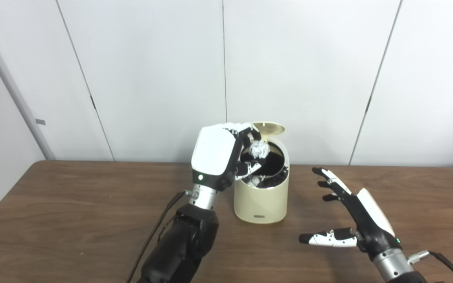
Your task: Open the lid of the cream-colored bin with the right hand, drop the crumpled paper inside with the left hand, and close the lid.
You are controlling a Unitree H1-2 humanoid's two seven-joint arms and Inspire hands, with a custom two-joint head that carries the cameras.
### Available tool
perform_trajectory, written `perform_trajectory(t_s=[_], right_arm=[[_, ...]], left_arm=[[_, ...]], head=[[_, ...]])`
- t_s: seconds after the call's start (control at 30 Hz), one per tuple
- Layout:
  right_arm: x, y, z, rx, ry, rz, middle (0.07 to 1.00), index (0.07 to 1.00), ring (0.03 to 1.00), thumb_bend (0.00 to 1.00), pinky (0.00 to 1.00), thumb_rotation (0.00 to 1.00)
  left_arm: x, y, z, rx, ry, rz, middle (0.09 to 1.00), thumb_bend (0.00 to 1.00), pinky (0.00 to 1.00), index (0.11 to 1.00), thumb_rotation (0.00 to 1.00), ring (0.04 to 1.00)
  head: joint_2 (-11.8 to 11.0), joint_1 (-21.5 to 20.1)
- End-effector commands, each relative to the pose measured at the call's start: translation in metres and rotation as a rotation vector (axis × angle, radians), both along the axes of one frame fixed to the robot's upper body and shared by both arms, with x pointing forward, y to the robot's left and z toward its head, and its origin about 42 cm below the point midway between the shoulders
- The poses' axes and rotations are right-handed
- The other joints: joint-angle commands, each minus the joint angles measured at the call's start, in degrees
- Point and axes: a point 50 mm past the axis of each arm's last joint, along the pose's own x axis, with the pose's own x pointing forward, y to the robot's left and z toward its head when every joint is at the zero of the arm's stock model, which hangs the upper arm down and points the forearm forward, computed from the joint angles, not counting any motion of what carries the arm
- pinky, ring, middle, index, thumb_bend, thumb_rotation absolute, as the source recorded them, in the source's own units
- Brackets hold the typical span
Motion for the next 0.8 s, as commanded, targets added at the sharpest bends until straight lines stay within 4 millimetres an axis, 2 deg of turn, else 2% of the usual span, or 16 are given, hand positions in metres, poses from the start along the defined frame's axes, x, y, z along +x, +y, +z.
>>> perform_trajectory(t_s=[0.0, 0.3, 0.37, 0.4, 0.47, 0.77], right_arm=[[0.0008, 0.0028, 0.0172, 0.013, -0.076, 0.004, 0.955, 0.909, 0.872, 0.83, 0.74, 0.21], [0.0002, -0.0004, 0.0153, 0.019, -0.082, 0.003, 0.95, 0.902, 0.876, 0.83, 0.75, 0.18], [0.0008, -0.0015, 0.0141, 0.025, -0.078, 0.003, 0.951, 0.902, 0.878, 0.83, 0.75, 0.19], [0.001, -0.0017, 0.0141, 0.025, -0.079, 0.003, 0.951, 0.902, 0.878, 0.83, 0.75, 0.19], [0.0009, -0.0011, 0.0143, 0.023, -0.079, 0.0, 0.951, 0.903, 0.877, 0.83, 0.75, 0.21], [0.0001, -0.0003, 0.0126, 0.026, -0.073, -0.006, 0.952, 0.901, 0.875, 0.84, 0.73, 0.2]], left_arm=[[0.0106, -0.0064, 0.0289, 0.006, -0.077, -0.002, 0.427, 0.52, 0.43, 0.526, 0.0, 0.462], [0.0192, -0.0027, 0.026, 0.07, -0.026, 0.026, 0.438, 0.52, 0.49, 0.536, 0.0, 0.511], [0.0189, -0.0019, 0.0256, 0.085, -0.011, 0.032, 0.446, 0.52, 0.52, 0.539, 0.0, 0.541], [0.0185, -0.0018, 0.0255, 0.089, -0.007, 0.031, 0.467, 0.52, 0.54, 0.511, 0.0, 0.556], [0.0177, -0.0014, 0.0255, 0.096, -0.008, 0.03, 0.461, 0.52, 0.56, 0.531, 0.0, 0.577], [0.0138, 0.0, 0.0255, 0.089, -0.002, 0.015, 0.466, 0.52, 0.59, 0.535, 0.0, 0.596]], head=[[0.0, -0.1], [0.4, 0.1], [0.4, 0.1], [0.4, 0.1], [0.5, 0.2], [0.5, 0.2]])
